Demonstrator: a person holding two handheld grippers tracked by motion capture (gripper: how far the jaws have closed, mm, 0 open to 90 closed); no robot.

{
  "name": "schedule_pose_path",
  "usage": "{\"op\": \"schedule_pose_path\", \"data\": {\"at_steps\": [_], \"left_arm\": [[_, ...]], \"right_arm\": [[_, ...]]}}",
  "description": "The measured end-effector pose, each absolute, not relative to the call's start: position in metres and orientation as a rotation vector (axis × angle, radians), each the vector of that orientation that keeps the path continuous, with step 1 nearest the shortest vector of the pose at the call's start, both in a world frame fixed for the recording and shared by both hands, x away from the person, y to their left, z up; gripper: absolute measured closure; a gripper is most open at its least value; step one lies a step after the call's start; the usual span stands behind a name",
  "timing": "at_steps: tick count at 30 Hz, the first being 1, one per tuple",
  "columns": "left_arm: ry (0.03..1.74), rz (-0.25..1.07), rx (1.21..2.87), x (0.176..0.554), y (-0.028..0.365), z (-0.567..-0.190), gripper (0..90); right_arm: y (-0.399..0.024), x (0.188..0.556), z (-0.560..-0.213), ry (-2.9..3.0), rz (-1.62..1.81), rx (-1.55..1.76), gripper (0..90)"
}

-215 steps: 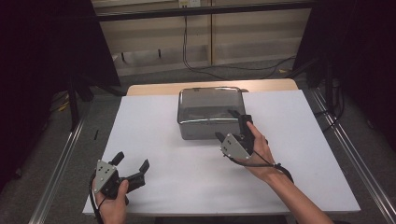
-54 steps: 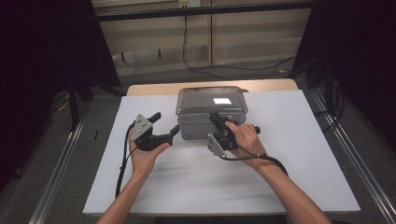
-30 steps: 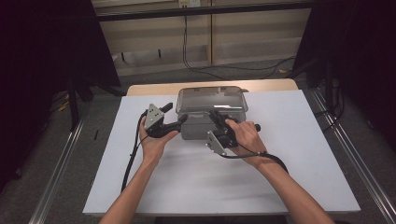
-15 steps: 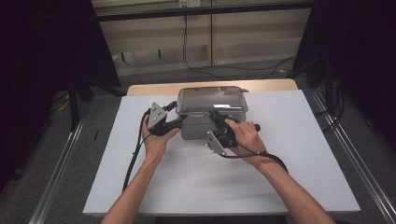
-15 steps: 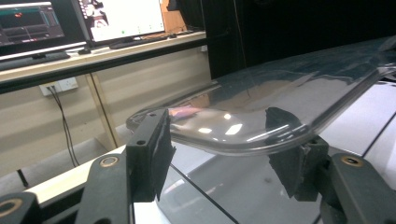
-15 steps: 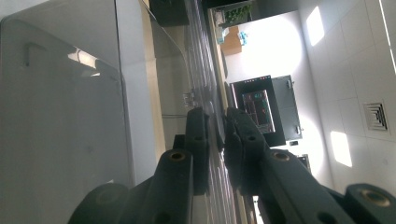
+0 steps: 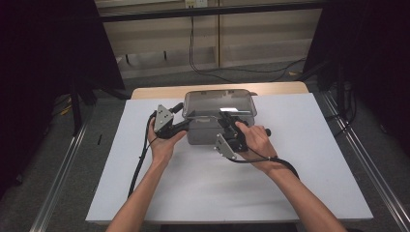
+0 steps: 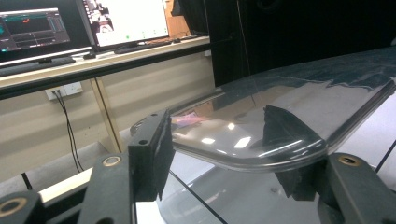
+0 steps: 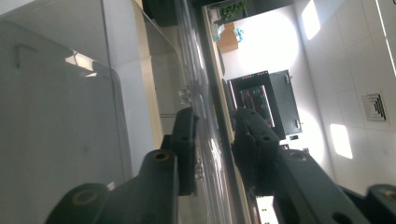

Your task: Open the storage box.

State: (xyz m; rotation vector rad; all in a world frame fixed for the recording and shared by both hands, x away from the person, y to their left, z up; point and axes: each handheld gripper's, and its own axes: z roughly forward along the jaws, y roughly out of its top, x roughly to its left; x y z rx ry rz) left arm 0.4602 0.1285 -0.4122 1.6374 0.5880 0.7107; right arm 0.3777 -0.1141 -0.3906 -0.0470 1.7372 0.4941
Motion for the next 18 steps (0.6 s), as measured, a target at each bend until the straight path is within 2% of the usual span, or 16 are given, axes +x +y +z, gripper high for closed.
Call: {"op": "schedule_pose_path", "data": {"at_steps": [5, 10, 18], "left_arm": [[0.588, 0.715, 1.638, 0.460, 0.129, -0.412, 43.6], [0.593, 0.719, 1.629, 0.460, 0.128, -0.412, 44.2], [0.581, 0.719, 1.642, 0.460, 0.130, -0.411, 46.3]], "right_arm": [[-0.120, 0.377, -0.392, 1.745, 0.508, -0.016, 64.2], [-0.137, 0.379, -0.396, 1.732, 0.550, 0.073, 57.2], [-0.165, 0.386, -0.396, 1.762, 0.751, 0.269, 40.6]]}}
